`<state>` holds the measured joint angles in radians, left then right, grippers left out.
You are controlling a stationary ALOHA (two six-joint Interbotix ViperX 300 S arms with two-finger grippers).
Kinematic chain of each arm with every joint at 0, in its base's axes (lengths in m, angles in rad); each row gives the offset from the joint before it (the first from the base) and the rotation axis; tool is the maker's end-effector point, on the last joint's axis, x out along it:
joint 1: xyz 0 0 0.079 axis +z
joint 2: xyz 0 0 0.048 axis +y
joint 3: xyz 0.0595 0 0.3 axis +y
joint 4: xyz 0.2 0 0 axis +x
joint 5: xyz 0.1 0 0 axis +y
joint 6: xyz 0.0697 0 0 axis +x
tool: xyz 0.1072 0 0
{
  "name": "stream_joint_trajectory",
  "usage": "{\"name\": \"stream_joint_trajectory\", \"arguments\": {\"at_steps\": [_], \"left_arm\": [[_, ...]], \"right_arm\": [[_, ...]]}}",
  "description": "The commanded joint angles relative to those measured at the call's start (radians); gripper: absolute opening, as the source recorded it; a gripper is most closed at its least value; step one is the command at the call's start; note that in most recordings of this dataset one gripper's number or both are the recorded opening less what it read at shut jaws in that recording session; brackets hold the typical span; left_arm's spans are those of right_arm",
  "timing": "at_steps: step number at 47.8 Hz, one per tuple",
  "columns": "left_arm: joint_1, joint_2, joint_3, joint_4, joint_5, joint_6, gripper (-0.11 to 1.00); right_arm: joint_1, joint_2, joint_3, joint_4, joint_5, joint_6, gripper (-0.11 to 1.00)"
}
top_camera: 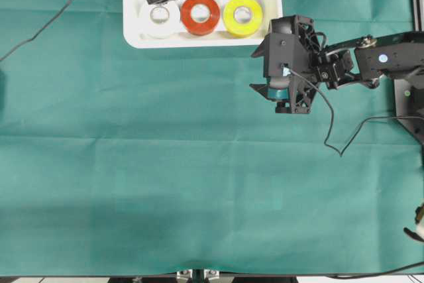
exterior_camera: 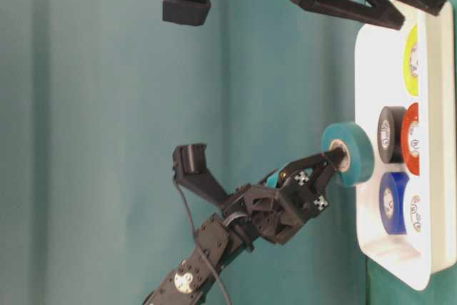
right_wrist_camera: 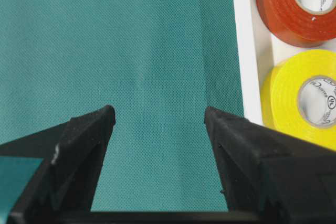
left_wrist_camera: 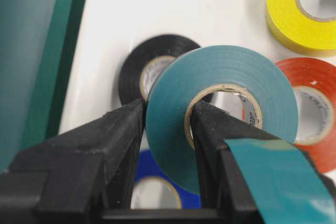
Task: Put the tape alternately from left to right into the white case.
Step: 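Lift the teal tape with left gripper and carry it into the tray, then place the teal tape in the tray's upper right and withdraw left gripper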
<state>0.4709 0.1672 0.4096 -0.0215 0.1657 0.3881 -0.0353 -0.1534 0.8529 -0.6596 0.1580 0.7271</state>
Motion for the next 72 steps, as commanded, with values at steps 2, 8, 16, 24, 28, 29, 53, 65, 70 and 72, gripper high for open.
{"name": "stream_joint_trajectory", "arguments": {"at_steps": [2,8,16,24,28,29,53,65,70,72], "left_arm": [[-0.002,0.008,-0.057,0.000,-0.014,0.057,-0.05],[-0.005,0.038,-0.083,0.000,-0.037,0.114,-0.05],[-0.006,0.071,-0.115,0.000,-0.067,0.155,-0.05],[-0.006,0.084,-0.124,0.002,-0.089,0.212,-0.05],[-0.009,0.084,-0.124,0.000,-0.110,0.244,-0.05],[-0.009,0.083,-0.124,0.000,-0.118,0.250,-0.05],[-0.029,0.094,-0.121,0.000,-0.195,0.310,-0.05],[-0.029,0.092,-0.123,0.000,-0.198,0.299,0.31],[-0.029,0.089,-0.115,-0.002,-0.196,0.298,0.64],[-0.029,0.089,-0.110,-0.002,-0.196,0.298,0.76]], "right_arm": [[0.003,-0.020,-0.023,-0.002,-0.008,0.002,0.78],[0.003,-0.020,-0.021,0.000,-0.008,0.002,0.78],[0.003,-0.020,-0.017,0.000,-0.008,0.002,0.78],[0.003,-0.020,-0.017,0.000,-0.008,0.002,0.78],[0.003,-0.020,-0.017,0.000,-0.008,0.002,0.78],[0.003,-0.020,-0.017,0.000,-0.008,0.002,0.78],[0.003,-0.020,-0.015,0.000,-0.008,0.002,0.78],[0.003,-0.020,-0.015,0.000,-0.008,0.002,0.78],[0.003,-0.018,-0.015,0.000,-0.008,0.002,0.78],[0.003,-0.018,-0.015,-0.002,-0.008,0.002,0.78]]}}
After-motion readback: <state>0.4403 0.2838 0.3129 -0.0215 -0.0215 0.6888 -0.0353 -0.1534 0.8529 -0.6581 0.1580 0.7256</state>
